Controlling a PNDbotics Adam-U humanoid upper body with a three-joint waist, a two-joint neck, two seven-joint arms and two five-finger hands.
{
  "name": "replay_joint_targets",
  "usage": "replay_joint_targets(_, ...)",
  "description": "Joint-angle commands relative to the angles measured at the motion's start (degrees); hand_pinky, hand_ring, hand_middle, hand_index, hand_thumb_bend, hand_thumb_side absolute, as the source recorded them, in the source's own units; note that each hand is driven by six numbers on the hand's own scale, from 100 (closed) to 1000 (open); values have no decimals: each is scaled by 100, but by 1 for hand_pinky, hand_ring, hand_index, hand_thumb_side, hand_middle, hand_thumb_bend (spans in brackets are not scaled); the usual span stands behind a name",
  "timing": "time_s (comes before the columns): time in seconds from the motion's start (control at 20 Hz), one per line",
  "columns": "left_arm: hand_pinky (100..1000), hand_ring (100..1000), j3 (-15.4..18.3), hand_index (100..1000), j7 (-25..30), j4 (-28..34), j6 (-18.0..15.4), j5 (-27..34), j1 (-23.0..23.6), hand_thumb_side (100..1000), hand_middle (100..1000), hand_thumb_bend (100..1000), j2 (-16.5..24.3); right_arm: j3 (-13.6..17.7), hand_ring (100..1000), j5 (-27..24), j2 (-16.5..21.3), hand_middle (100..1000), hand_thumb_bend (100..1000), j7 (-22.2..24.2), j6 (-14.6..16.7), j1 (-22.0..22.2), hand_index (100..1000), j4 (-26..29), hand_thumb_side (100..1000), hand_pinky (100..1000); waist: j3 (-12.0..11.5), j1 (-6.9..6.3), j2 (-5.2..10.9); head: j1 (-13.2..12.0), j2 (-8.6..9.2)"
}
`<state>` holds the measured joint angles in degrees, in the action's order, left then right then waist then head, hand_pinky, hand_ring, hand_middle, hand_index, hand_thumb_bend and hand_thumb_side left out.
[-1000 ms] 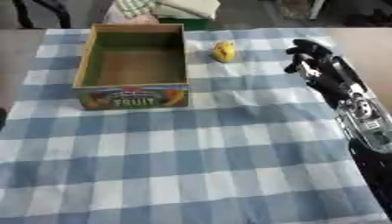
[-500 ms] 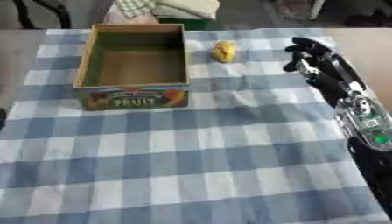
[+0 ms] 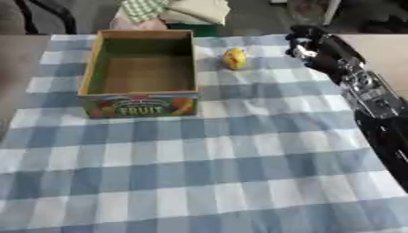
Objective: Pick up objects on the table and place them in the box.
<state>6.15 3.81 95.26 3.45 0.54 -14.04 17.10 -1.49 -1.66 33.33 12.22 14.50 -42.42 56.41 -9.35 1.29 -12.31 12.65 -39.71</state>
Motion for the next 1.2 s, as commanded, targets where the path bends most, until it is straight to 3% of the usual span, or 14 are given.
replay_joint_targets(0.05, 729, 612, -9, 608, 38, 74, -6, -3, -24, 449, 520, 500, 79, -6, 784, 664, 17, 801, 100, -92, 237, -402, 909, -626, 419, 856, -38, -1, 122, 70, 39)
replay_joint_targets(0.3, 729, 612, -49, 608, 82, 66, -9, -8, -40, 449, 520, 500, 83, 30, 805, 1449, -245, 811, 100, -246, 532, -848, 913, -1407, 417, 870, -212, 33, 123, 199, 52)
replay_joint_targets(0.6, 729, 612, -100, 608, 135, 64, -12, -1, -86, 448, 520, 501, 64, 85, 807, 2145, -459, 815, 100, -438, 714, -1140, 917, -1951, 420, 873, -446, 43, 120, 343, 72)
replay_joint_targets(0.95, 730, 613, -119, 608, 159, 60, -17, 1, -102, 449, 521, 500, 59, 110, 852, 2650, -568, 831, 100, -748, 838, -1254, 920, -2117, 370, 903, -577, 41, 98, 431, 84)
replay_joint_targets(1.2, 730, 613, -118, 608, 163, 59, -16, 2, -104, 449, 521, 499, 57, 105, 876, 3576, -561, 848, 139, -1429, 833, -1265, 922, -2026, 304, 923, -601, 53, 85, 456, 97)
